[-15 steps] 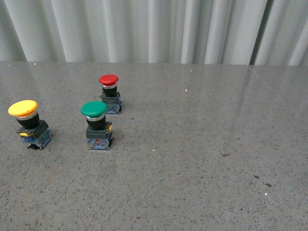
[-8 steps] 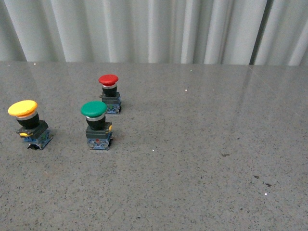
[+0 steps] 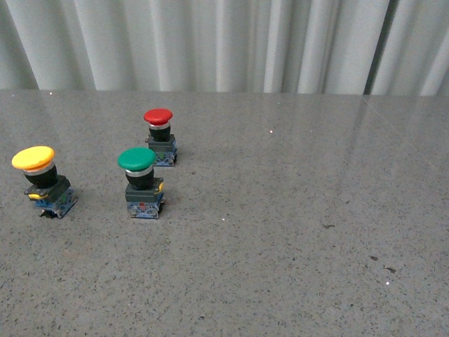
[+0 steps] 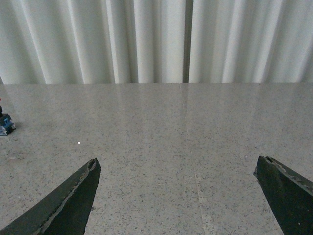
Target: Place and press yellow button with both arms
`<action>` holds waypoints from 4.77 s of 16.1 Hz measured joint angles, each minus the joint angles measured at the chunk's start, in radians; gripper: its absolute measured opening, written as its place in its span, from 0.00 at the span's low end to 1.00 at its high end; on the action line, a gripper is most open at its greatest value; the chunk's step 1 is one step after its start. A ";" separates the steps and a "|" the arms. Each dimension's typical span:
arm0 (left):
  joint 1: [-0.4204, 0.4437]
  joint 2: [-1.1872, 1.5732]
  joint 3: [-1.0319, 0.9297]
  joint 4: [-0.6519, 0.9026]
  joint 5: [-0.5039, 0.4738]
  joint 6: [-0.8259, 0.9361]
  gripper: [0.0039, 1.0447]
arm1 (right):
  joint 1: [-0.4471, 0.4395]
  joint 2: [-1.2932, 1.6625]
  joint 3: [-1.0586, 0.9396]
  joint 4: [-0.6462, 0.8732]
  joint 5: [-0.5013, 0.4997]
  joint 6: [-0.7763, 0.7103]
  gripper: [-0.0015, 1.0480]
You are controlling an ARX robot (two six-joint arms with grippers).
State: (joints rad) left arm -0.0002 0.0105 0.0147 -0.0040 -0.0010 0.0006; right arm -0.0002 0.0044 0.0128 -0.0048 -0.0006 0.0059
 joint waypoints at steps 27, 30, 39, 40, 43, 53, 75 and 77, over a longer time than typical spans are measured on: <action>-0.055 1.575 0.665 0.374 0.012 0.076 0.94 | 0.000 0.000 0.000 0.000 0.000 0.000 0.94; -0.055 1.582 0.665 0.394 0.026 0.077 0.68 | 0.000 0.000 0.000 0.000 0.000 0.000 0.94; -0.385 1.361 0.849 0.322 -0.123 0.016 0.33 | 0.000 0.000 0.000 0.000 0.000 0.000 0.94; -0.446 1.430 0.890 0.335 -0.151 -0.027 0.33 | 0.000 0.000 0.000 0.000 0.000 0.000 0.94; -0.563 1.624 0.963 0.346 -0.229 -0.155 0.33 | 0.000 0.000 0.000 0.000 0.000 0.000 0.94; -0.668 1.881 1.059 0.309 -0.350 -0.416 0.32 | 0.000 0.000 0.000 -0.002 0.000 0.000 0.94; -0.584 1.700 0.975 0.418 -0.394 -0.284 0.94 | 0.000 0.000 0.000 0.000 0.000 0.000 0.94; -0.528 1.564 0.880 0.472 -0.424 -0.192 0.94 | 0.000 0.000 0.000 0.000 0.000 0.000 0.94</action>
State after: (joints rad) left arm -0.5278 1.5742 0.8944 0.4679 -0.4252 -0.1913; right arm -0.0002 0.0044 0.0128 -0.0044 -0.0002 0.0059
